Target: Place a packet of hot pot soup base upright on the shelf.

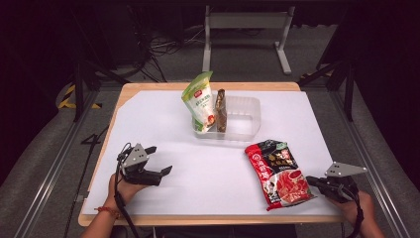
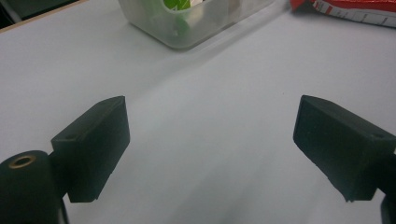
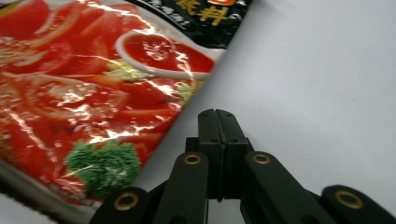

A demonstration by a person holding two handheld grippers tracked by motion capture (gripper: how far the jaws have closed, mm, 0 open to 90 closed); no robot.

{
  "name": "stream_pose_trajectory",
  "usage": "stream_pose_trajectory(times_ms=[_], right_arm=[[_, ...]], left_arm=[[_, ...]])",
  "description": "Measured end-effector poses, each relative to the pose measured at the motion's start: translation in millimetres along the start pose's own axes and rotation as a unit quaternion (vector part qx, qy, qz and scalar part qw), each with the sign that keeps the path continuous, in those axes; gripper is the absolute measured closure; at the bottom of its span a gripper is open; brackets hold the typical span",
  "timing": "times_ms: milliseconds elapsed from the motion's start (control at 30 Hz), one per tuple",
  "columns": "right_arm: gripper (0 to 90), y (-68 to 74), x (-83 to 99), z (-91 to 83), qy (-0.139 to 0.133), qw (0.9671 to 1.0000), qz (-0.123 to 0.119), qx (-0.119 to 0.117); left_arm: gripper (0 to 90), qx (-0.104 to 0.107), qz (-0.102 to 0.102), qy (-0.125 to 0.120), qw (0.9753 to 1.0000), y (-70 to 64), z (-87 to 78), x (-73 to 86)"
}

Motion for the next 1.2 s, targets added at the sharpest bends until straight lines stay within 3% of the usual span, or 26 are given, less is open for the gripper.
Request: stream_pose_trajectory(times_ms=[133, 267, 367, 500, 767, 867, 1200], right_arm=[[90.0, 5.4, -1.7, 1.3, 0.005, 0.9999, -0.012, -0.001], [90.0, 5.5, -1.7, 1.6, 0.001, 0.9999, -0.008, -0.006], [89.9, 7.7, -2.9, 0.5, 0.010, 0.9997, -0.022, -0.001], [89.9, 11.8, -2.2, 2.2, 0.004, 0.9995, -0.029, -0.010], [89.8, 29.2, -8.2, 6.4, 0.017, 0.9974, -0.067, -0.023], [89.5, 33.5, -9.8, 7.8, 0.020, 0.9967, -0.075, -0.024], [88.8, 57.9, -21.6, 19.6, 0.024, 0.9938, -0.104, -0.031]], left_arm=[[11.6, 0.002, -0.001, -0.001, 1.0000, -0.5, -0.4, 0.0], [11.6, 0.003, -0.005, -0.005, 1.0000, 1.5, -1.3, -0.5], [11.8, 0.006, -0.012, -0.003, 0.9999, 1.0, -1.2, 0.2], [12.2, 0.006, -0.007, -0.003, 1.0000, 0.1, -1.1, -0.4], [12.4, 0.004, -0.014, -0.005, 0.9999, 2.0, -1.2, -0.3], [12.9, 0.002, -0.013, -0.014, 0.9998, 1.9, -2.8, -2.2], [12.9, 0.005, -0.017, -0.009, 0.9998, 1.9, -0.8, -1.5]])
Point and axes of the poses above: each handheld gripper's, and its own axes: z roughly forward along the jaws, x roughly out of its underside, y roughly to its left, the point moved 7 cm from there along z, roughly forward along the jaws, and after that the axes turned 2 degrees about -x, right-handed, at the moved point
